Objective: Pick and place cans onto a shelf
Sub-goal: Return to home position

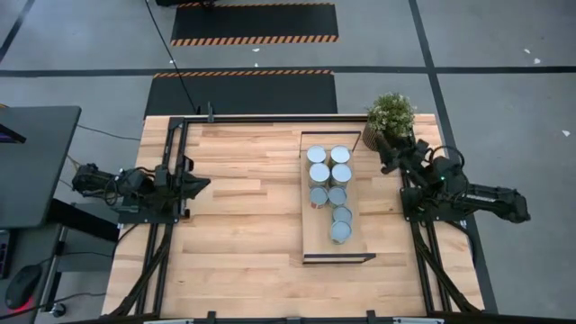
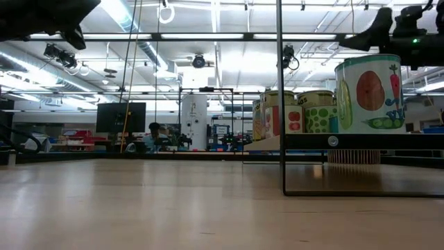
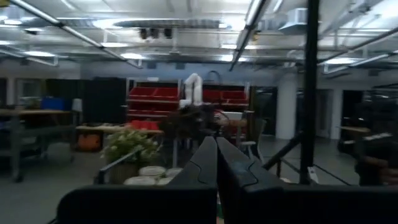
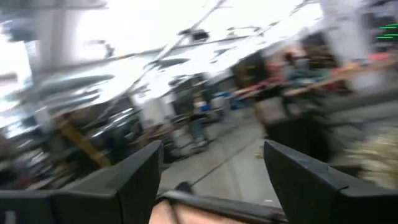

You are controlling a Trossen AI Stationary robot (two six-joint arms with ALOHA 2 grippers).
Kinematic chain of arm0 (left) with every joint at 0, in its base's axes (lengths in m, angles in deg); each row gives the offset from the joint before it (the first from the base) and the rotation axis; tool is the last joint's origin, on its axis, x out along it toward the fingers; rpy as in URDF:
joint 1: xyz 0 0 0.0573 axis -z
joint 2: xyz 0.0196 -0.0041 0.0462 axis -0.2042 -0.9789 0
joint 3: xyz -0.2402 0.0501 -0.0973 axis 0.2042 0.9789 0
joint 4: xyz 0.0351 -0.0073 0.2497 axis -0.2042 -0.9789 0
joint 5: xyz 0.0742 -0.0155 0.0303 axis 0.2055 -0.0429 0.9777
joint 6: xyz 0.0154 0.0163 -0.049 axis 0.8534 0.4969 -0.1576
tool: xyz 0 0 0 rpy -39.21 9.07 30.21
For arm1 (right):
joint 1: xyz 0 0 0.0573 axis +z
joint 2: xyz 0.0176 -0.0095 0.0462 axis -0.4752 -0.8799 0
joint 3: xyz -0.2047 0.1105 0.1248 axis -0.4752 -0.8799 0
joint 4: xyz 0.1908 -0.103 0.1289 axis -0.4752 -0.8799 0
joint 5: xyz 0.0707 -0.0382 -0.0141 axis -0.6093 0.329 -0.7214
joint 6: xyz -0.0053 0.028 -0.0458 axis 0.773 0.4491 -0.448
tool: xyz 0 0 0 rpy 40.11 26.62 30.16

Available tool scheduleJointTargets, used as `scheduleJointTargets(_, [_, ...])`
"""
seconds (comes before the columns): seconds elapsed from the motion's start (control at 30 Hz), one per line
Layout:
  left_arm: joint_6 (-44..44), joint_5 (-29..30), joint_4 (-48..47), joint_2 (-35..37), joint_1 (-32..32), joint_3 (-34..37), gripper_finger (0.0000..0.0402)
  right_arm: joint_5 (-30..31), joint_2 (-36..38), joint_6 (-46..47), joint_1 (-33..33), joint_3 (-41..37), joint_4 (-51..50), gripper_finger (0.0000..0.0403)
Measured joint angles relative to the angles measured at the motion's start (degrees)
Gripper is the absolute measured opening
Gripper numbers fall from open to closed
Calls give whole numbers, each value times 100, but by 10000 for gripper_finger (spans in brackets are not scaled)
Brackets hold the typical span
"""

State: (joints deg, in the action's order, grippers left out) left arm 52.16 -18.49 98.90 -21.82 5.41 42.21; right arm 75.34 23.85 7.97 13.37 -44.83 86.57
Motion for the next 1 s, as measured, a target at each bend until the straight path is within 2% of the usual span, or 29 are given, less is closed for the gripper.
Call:
scheduleJointTargets(0.13, [-114,-649,36,-2,-128,0,0,773,0,153,-64,0,4,286])
scheduleJointTargets(0.27, [-428,-998,-142,-2,-125,-2,11,921,0,153,-64,0,6,286])
scheduleJointTargets(0.43, [-1588,-1028,-188,-52,-121,-2,31,922,0,153,-64,0,6,286])
scheduleJointTargets(0.53, [-1934,-1028,-187,-52,-123,-2,33,920,0,153,-64,0,6,286])
scheduleJointTargets(1.0, [-1925,-1026,-188,-55,-121,-2,33,920,0,151,-64,0,6,285])
